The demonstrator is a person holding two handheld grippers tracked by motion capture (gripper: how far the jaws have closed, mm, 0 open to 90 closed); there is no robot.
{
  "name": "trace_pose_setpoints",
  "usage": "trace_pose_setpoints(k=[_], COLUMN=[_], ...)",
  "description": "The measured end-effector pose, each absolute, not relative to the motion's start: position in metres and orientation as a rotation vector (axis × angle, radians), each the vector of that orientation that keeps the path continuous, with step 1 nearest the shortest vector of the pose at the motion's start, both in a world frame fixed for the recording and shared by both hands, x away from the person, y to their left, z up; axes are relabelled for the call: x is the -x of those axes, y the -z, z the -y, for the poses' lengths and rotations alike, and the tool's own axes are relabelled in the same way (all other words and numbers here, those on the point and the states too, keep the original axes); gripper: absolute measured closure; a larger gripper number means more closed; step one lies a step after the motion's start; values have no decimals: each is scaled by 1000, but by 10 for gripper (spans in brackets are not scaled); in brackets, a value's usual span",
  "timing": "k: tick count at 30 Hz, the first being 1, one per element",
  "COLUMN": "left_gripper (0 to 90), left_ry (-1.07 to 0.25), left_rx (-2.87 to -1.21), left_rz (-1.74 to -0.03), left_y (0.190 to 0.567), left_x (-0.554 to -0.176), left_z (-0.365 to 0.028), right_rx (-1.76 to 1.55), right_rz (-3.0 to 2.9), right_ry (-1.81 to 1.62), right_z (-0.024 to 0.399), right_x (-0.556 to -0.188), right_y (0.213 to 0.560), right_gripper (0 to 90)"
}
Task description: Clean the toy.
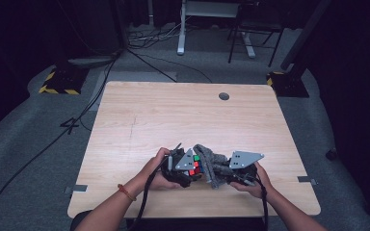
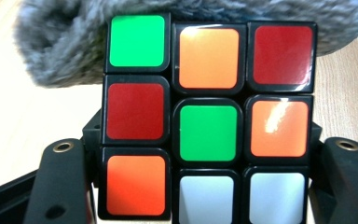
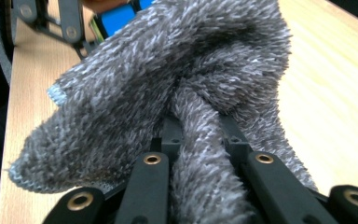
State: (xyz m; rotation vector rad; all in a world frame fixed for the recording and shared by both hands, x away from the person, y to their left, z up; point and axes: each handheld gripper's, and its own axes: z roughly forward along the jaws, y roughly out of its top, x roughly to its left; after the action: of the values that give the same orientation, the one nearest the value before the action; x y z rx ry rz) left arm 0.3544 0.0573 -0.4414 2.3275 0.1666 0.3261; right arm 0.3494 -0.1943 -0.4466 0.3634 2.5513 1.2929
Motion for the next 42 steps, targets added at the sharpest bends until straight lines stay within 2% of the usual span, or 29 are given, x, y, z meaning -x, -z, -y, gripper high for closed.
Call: trace_pose_setpoints(k=[6,16,34,42], left_gripper=[333,333,333,332], left_ry=[-328,-334,-339,-352], left_rx=[-2323,-2379,-2301,-2313], left_rz=[-176,-136,-159,-163], left_y=[441,448,435,436], left_x=[-355,-351,-348,-347], left_z=[-60,-44,-58,-56], right_rx=[-365,-275,-360,-342], right_rz=[-2546,-2467,-2511,-2476], right_ry=[-1273,-1408,-1285,-1331], right_z=[196,183,195,194], right_x=[-349,-336,-345,-341], right_y=[448,427,449,440], right_gripper=[766,765,765,766])
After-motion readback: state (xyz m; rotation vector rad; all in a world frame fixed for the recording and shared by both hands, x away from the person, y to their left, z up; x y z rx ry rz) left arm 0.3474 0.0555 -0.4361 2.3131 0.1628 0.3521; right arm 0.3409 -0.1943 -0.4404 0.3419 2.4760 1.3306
